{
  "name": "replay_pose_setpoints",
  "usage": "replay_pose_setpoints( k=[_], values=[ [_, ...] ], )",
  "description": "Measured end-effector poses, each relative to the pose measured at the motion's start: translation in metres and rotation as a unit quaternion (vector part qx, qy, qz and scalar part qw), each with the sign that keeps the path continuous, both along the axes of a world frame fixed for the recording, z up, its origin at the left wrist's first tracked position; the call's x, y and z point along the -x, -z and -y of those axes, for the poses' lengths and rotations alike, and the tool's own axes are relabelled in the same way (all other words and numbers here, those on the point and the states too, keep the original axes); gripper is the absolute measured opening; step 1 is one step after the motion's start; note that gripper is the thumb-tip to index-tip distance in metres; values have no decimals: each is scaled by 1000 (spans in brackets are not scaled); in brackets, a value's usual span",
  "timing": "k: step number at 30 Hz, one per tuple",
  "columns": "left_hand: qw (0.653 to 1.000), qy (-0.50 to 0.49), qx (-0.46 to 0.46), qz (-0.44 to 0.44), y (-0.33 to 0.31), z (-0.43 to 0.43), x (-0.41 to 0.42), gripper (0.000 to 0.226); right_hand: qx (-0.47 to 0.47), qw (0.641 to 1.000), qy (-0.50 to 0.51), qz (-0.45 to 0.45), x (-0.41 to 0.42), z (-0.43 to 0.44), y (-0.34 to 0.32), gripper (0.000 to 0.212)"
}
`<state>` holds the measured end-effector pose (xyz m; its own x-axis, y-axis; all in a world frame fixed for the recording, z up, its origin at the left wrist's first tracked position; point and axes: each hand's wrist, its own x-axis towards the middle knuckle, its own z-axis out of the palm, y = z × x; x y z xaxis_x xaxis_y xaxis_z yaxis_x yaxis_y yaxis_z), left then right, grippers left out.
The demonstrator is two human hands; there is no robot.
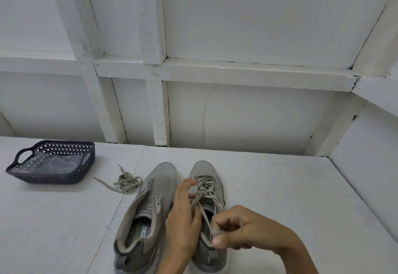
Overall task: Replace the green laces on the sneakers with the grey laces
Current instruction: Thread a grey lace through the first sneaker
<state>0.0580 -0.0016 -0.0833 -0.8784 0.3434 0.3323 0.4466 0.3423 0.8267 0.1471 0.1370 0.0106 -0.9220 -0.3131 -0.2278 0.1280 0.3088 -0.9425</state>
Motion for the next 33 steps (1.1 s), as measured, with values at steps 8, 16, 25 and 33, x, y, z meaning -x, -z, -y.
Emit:
replay_pose_setpoints(
  k=[8,16,25,33],
  values=[
    [972,150,-153,-97,-14,8,-4,9,-169,973,77,-140,17,-3,-35,20],
    [964,195,-166,-69,-41,4,9,10,-291,929,155,-169,28,0,-62,16],
    [908,304,-241,156,-69,-1,37,7,-300,871,325,-214,42,-15,-49,21],
    [891,294,-246,241,-87,-6,43,26,-107,927,321,-160,25,-28,-26,7]
  ],
)
